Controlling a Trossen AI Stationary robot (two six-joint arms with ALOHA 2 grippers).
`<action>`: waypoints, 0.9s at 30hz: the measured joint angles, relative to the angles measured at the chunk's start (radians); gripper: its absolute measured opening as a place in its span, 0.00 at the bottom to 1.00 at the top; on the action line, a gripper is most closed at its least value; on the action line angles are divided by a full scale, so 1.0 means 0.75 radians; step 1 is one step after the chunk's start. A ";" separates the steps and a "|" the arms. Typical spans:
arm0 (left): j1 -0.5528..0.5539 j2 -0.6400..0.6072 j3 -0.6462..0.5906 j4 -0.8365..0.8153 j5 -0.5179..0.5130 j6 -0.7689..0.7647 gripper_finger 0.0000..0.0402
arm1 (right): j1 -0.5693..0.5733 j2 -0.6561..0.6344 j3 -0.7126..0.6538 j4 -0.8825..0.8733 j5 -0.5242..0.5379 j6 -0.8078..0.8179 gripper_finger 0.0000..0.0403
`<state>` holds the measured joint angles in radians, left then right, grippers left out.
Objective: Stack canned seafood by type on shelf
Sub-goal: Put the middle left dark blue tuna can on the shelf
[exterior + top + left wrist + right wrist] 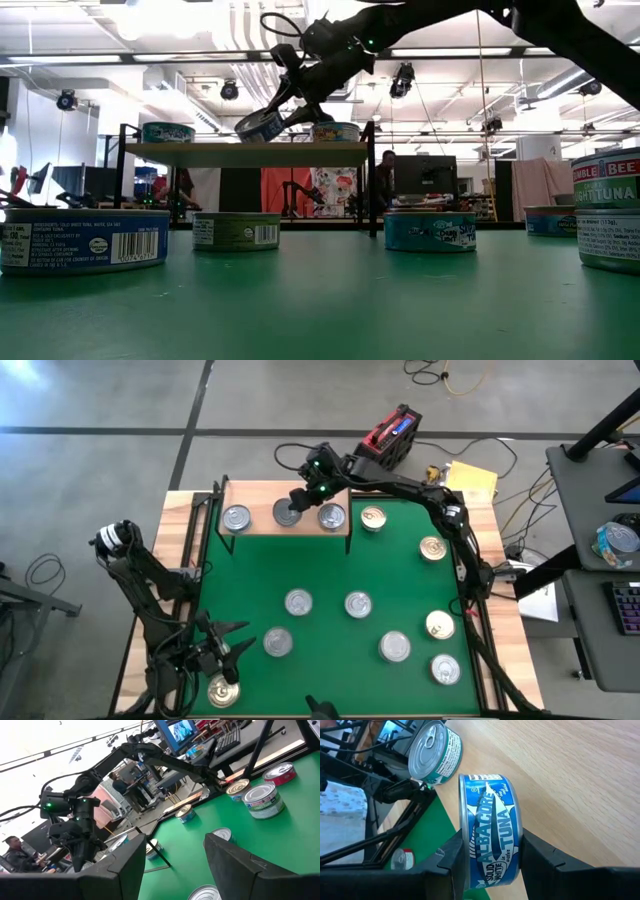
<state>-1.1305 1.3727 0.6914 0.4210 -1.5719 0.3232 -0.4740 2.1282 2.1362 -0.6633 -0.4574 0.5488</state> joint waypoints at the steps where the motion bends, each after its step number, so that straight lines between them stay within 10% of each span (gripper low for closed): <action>1: 0.000 0.000 0.000 0.000 0.000 0.000 0.47 | 0.000 0.000 -0.006 0.004 -0.002 0.000 0.33; 27: 0.000 0.000 -0.001 -0.004 0.001 -0.010 0.47 | 0.001 -0.001 -0.014 0.014 0.021 -0.038 0.39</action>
<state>-1.1305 1.3727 0.6910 0.4183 -1.5715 0.3157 -0.4736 2.1273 2.1258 -0.6530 -0.4415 0.5206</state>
